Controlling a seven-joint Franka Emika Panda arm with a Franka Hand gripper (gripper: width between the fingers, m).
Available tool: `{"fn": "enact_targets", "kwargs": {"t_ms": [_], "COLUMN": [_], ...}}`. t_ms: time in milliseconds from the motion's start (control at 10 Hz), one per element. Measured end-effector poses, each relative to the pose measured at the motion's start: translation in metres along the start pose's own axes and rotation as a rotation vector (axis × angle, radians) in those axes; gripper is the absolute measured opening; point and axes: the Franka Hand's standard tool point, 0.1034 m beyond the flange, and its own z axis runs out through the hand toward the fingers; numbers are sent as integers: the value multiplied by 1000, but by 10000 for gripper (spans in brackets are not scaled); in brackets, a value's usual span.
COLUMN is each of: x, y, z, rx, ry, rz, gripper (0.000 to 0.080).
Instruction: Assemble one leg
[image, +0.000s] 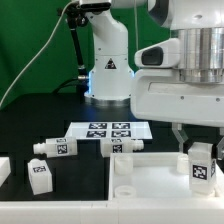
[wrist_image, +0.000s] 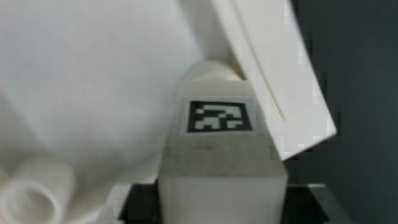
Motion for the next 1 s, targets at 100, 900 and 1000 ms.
{"fn": "enact_targets", "kwargs": {"t_ms": [100, 900, 1000], "x": [-5, -6, -8], "y": [-3, 0, 0], "z": [0, -2, -3], "rx": [-2, -10, -30], "ry": [0, -47, -29], "rz": [130, 445, 310], "gripper": [284, 610, 610]}}
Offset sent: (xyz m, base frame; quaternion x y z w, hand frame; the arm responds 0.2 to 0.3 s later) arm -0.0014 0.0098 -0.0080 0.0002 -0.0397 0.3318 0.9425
